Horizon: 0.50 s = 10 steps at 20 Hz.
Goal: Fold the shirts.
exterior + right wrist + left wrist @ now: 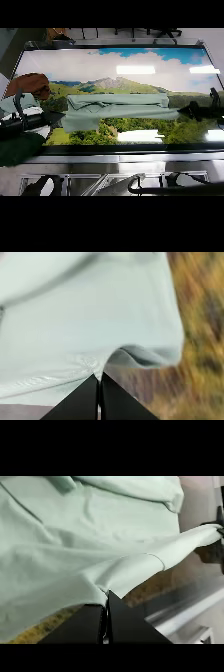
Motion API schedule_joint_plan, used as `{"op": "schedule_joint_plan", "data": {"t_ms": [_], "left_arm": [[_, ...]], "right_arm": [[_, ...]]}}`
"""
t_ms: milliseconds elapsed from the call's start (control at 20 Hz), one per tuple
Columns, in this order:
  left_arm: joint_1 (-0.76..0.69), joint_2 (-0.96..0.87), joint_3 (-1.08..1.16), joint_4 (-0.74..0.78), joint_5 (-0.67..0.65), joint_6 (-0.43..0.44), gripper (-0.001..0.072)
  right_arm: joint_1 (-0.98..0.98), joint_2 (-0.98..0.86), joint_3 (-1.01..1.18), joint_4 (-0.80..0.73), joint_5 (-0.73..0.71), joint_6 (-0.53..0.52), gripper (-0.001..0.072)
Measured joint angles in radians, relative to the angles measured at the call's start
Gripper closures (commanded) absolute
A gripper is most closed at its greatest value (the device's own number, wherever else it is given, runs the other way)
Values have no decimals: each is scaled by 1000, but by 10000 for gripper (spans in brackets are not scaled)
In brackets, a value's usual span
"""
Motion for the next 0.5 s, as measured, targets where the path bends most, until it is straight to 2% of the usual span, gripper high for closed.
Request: {"op": "schedule_joint_plan", "data": {"t_ms": [250,500], "left_arm": [[-128,-391,286,29,116,34,689],[-187,-770,562,37,145,45,685]], "right_arm": [[135,-222,149,89,-175,-84,695],[180,-406,248,111,-249,-126,687]]}}
